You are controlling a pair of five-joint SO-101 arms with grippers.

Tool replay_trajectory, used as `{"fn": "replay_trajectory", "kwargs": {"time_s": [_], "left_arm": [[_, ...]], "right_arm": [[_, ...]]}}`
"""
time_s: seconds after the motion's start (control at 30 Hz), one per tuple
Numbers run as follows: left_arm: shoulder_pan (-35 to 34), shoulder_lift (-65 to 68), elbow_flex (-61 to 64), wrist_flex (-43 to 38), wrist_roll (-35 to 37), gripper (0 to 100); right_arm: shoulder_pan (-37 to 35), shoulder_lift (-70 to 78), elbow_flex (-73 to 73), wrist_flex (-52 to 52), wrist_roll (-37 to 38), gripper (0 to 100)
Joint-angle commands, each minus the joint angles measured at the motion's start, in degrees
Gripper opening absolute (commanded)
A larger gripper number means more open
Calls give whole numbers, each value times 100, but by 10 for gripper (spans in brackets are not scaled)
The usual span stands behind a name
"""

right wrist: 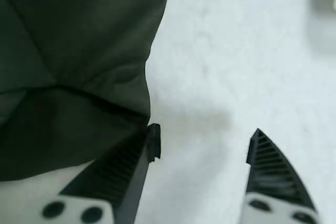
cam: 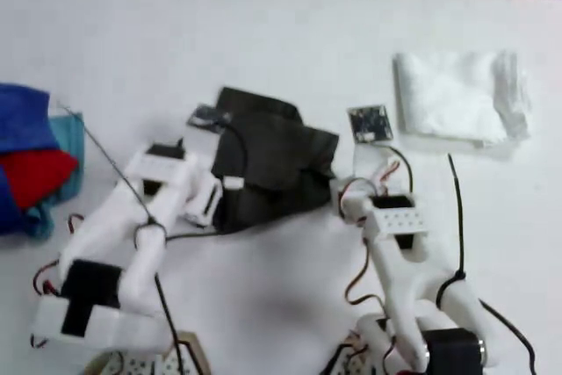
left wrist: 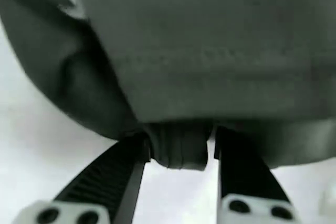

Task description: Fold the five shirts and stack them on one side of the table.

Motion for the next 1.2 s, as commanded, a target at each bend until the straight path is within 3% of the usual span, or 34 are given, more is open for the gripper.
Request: {"fn": "replay_trajectory", "kwargs": {"time_s": [0.0,0.13,0.27,0.5,0.6,0.73,0.87,1.0,1.17], "left_arm": [[132,756,-743,589,62,200],[132,1345,-1596,1257,62,189],[132,1415,-2035,1415,62,28],[-220,413,-2105,1415,-105,27],[-369,-457,-2167,1741,-1090,27],[-396,-1582,-2598,2936,-2488,27],[-580,-2391,-2879,3974,-3288,27],[-1257,-2804,-2545,4220,-3622,27],[-2136,-2857,-1648,4035,-4035,27]], "right_arm": [[48,-215,-26,-84,-35,262],[48,-215,-26,-84,-35,262],[57,-215,-26,-84,-35,262],[57,-215,-26,-84,-35,262],[57,-215,-26,-84,-35,262],[66,-215,-26,-84,-62,262],[101,-259,-246,4,-35,262],[31,-92,-1916,1411,-26,262],[-391,1156,-5134,3152,-26,262]]}}
